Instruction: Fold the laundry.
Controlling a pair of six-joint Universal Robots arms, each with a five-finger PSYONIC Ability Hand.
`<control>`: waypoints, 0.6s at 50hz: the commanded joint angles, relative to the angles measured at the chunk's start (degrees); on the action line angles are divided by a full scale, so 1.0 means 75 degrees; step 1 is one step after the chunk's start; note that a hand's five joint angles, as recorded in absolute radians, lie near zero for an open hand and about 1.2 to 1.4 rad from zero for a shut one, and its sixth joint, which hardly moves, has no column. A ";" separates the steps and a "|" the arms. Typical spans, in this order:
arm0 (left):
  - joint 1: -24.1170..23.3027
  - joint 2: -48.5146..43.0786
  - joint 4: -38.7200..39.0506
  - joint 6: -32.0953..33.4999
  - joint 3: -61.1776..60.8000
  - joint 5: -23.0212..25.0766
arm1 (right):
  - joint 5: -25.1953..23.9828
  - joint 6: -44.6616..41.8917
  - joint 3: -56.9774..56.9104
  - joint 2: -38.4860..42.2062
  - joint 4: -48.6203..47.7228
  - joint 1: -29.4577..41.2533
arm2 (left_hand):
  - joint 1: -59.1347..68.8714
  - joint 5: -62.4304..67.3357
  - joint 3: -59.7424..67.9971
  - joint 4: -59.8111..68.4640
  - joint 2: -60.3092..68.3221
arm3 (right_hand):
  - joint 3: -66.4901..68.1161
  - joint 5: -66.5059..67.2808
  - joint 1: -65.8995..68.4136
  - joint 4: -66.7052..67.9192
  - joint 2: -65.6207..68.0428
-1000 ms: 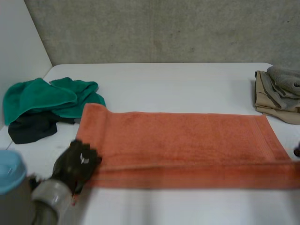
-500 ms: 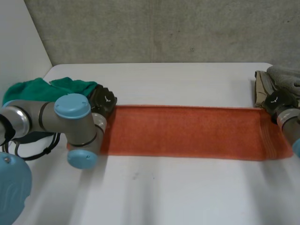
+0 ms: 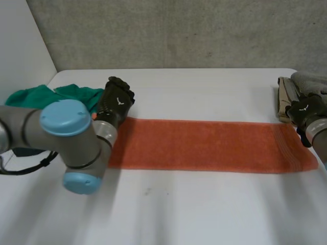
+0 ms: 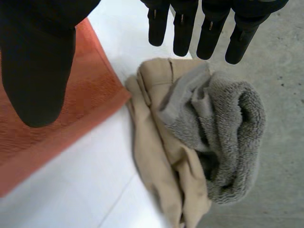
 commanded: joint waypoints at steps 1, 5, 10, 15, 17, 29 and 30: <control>0.0535 0.0499 -0.0388 -0.0270 -0.0763 0.0677 | -0.0603 0.0535 0.0616 -0.0597 0.0398 -0.0018 | -0.0185 -0.0350 -0.0258 -0.0198 -0.0234 | 0.0001 0.0170 -0.0206 0.0008 -0.0095; 0.0910 0.0452 -0.0588 -0.0282 -0.0880 0.0735 | -0.0825 0.0688 0.1014 -0.0867 0.0515 -0.0053 | -0.0163 -0.0327 -0.0236 -0.0175 -0.0212 | 0.0002 0.0170 -0.0205 0.0008 -0.0095; 0.1226 0.0230 -0.0541 -0.0270 -0.0893 0.0899 | -0.1119 0.0759 0.1577 -0.1406 0.0527 -0.0088 | -0.0140 -0.0305 -0.0213 -0.0153 -0.0189 | 0.0002 0.0170 -0.0205 0.0008 -0.0095; 0.1367 -0.0403 -0.0436 -0.0329 -0.0342 0.1110 | -0.1388 0.0770 0.1811 -0.1617 0.0539 -0.0286 | -0.0006 -0.0171 -0.0079 -0.0019 -0.0055 | 0.0069 0.0237 -0.0138 0.0075 -0.0028; 0.1379 -0.0754 -0.0401 -0.0387 0.0056 0.1181 | -0.1412 0.0794 0.1870 -0.1641 0.0539 -0.0381 | 0.0039 -0.0126 -0.0034 0.0027 -0.0010 | 0.0069 0.0237 -0.0138 0.0076 -0.0028; 0.1637 -0.1447 0.0665 -0.1663 0.1675 0.0010 | -0.1505 0.0852 0.2362 -0.1851 0.0492 -0.0756 | 0.0645 0.0480 0.0572 0.0633 0.0596 | 0.0226 0.0394 0.0019 0.0232 0.0129; 0.1614 -0.1400 0.0666 -0.1723 0.1663 -0.0014 | -0.1517 0.0864 0.2374 -0.1875 0.0492 -0.0779 | 0.0600 0.0436 0.0527 0.0588 0.0551 | 0.0248 0.0416 0.0041 0.0255 0.0152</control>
